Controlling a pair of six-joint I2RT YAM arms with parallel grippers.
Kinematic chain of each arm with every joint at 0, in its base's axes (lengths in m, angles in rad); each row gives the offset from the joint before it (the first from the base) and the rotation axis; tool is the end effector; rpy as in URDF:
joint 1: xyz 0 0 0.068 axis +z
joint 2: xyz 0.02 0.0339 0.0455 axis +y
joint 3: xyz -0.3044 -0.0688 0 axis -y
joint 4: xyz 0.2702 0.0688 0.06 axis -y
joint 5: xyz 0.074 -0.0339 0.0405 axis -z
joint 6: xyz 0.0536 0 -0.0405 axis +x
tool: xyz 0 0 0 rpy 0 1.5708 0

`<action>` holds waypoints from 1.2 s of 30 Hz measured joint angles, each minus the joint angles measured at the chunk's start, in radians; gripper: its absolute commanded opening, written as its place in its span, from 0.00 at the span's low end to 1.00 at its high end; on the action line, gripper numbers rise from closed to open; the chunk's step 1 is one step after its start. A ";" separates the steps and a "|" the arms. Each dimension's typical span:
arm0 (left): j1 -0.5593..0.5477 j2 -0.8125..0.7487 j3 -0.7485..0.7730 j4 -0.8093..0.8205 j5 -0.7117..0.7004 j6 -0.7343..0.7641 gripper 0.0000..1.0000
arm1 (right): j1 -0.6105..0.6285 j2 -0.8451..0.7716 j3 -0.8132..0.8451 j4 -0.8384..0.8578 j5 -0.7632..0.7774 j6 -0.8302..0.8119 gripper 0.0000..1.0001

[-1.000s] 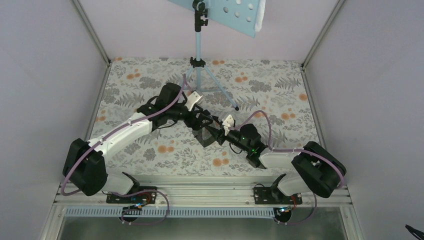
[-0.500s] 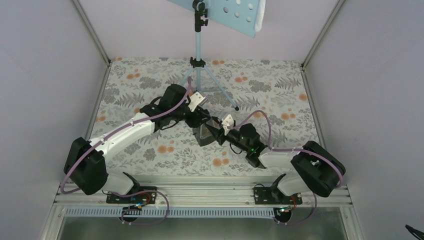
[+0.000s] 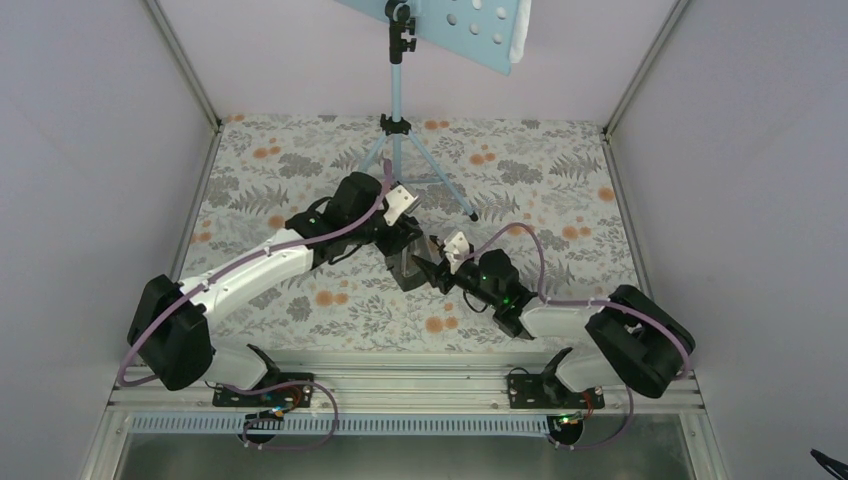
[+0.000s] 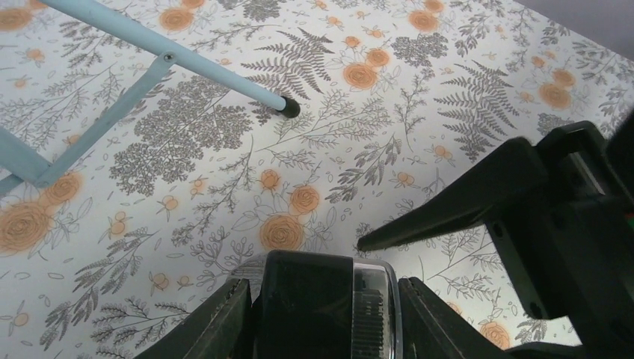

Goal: Pack up the instrument practice props

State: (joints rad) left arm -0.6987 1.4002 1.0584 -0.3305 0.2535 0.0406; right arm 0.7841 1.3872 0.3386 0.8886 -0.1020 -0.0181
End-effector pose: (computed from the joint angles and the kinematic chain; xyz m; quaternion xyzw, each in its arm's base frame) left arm 0.2528 -0.2300 0.3010 0.3740 0.8134 -0.2470 0.3709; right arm 0.1922 0.1994 0.1882 -0.3273 0.6871 0.2780 0.5861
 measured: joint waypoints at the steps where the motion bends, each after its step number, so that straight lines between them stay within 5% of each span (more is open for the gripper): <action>1: -0.005 -0.001 0.000 0.000 -0.012 -0.002 0.28 | 0.000 -0.012 -0.006 -0.006 0.004 0.002 0.70; 7: -0.026 -0.006 0.000 0.000 -0.044 -0.004 0.56 | 0.000 -0.166 -0.057 -0.052 0.048 0.022 0.90; 11: -0.027 0.004 0.000 -0.012 -0.033 0.003 0.64 | 0.000 -0.322 -0.114 -0.084 0.099 0.043 0.96; 14: -0.026 0.025 0.000 -0.020 -0.026 0.004 0.63 | 0.000 -0.418 -0.142 -0.127 0.129 0.053 0.97; 25: -0.036 0.053 0.001 -0.013 -0.048 0.000 0.33 | 0.000 -0.620 -0.190 -0.277 0.207 0.085 0.99; 33: -0.130 0.038 -0.011 -0.006 -0.336 -0.278 0.33 | 0.000 -0.533 -0.181 -0.331 0.220 0.145 0.99; 36: -0.160 0.032 -0.020 0.002 -0.444 -0.413 0.46 | 0.000 -0.471 -0.173 -0.333 0.204 0.177 0.98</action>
State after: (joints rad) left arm -0.8589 1.4326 1.0382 -0.3283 -0.1909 -0.3725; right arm 0.7841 0.9165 0.1658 0.5552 0.1024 0.1585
